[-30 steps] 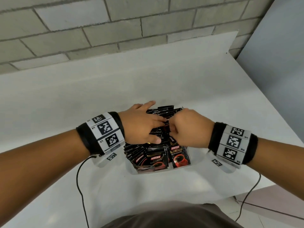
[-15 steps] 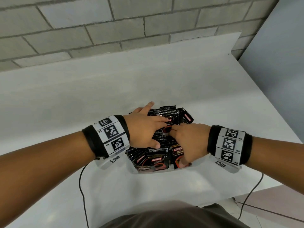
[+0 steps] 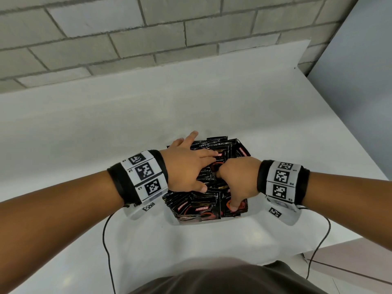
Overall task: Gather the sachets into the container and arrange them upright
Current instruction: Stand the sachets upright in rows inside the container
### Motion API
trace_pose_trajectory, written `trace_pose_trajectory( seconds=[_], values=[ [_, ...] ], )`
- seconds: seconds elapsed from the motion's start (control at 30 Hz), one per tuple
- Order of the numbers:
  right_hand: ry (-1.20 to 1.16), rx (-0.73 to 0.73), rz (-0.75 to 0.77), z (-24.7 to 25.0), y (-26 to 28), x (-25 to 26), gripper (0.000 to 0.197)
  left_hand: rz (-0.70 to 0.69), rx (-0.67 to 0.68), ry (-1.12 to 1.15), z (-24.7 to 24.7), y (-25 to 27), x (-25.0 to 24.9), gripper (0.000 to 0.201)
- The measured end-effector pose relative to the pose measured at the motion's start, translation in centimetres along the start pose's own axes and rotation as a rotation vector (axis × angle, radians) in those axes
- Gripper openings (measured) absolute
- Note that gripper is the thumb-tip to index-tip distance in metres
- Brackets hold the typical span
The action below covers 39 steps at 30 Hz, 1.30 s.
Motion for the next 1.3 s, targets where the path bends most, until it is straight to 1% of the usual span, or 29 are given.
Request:
trace_pose_trajectory(
  seconds=[0.07, 0.13, 0.2, 0.33, 0.43, 0.53, 0.6, 0.73, 0.9, 1.03, 1.13, 1.2, 1.23, 1.27, 1.3],
  values=[
    [-0.048, -0.002, 0.000, -0.1, 0.1, 0.0, 0.070, 0.005, -0.002, 0.004, -0.1, 0.0, 0.0, 0.085],
    [-0.105, -0.013, 0.004, -0.3, 0.3, 0.0, 0.076, 0.011, -0.003, 0.022, -0.2, -0.1, -0.1, 0.088],
    [-0.145, -0.015, 0.006, -0.3, 0.5, -0.1, 0.076, 0.014, -0.004, 0.029, -0.4, -0.1, -0.2, 0.093],
    [-0.144, -0.024, -0.051, 0.0, 0.9, -0.3, 0.058, 0.014, -0.016, 0.041, -0.8, 0.0, -0.6, 0.104],
    [-0.102, -0.073, -0.085, 0.5, 1.3, -0.4, 0.052, 0.013, -0.036, 0.054, -1.0, 0.2, -0.8, 0.106],
    [-0.018, -0.130, -0.099, 1.0, 2.1, -0.4, 0.041, 0.015, -0.044, 0.048, -0.9, 0.2, -0.8, 0.106],
    [-0.023, -0.155, -0.124, 1.4, 2.7, -0.7, 0.039, 0.017, -0.047, 0.051, -0.9, 0.2, -0.7, 0.104],
    [-0.165, -0.223, -0.173, 2.7, 4.4, -1.9, 0.042, 0.008, -0.064, 0.079, -0.7, 0.1, -0.7, 0.095],
    [-0.337, -0.329, -0.235, 4.5, 6.6, -4.1, 0.036, -0.023, -0.107, 0.112, -0.4, 0.0, -0.6, 0.081],
    [-0.419, -0.416, -0.251, 5.1, 7.5, -5.8, 0.033, -0.055, -0.138, 0.121, 0.2, 0.3, -0.6, 0.070],
    [-0.530, -0.477, -0.234, 6.0, 8.4, -6.5, 0.033, -0.085, -0.200, 0.218, 1.5, 1.5, -0.2, 0.059],
    [-0.645, -0.520, -0.177, 6.7, 8.8, -6.2, 0.035, -0.074, -0.234, 0.322, 2.9, 2.9, 0.7, 0.055],
    [-0.704, -0.561, -0.131, 7.1, 8.8, -5.8, 0.036, -0.056, -0.239, 0.372, 3.8, 3.6, 1.2, 0.058],
    [-0.763, -0.611, -0.073, 7.4, 8.8, -5.3, 0.037, -0.033, -0.243, 0.439, 4.6, 4.3, 1.6, 0.067],
    [-0.828, -0.665, -0.013, 7.7, 8.6, -4.7, 0.039, -0.011, -0.251, 0.532, 5.0, 4.9, 2.0, 0.080]
  ],
)
Point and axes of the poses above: each hand's wrist, its own y-axis away from the middle knuckle, its own z-axis out of the back of the hand, x = y × z, the point moved 2 cm from there along -y, towards the middle knuckle, and after that the axes turned 6 degrees about -x, right-handed, at the moved point
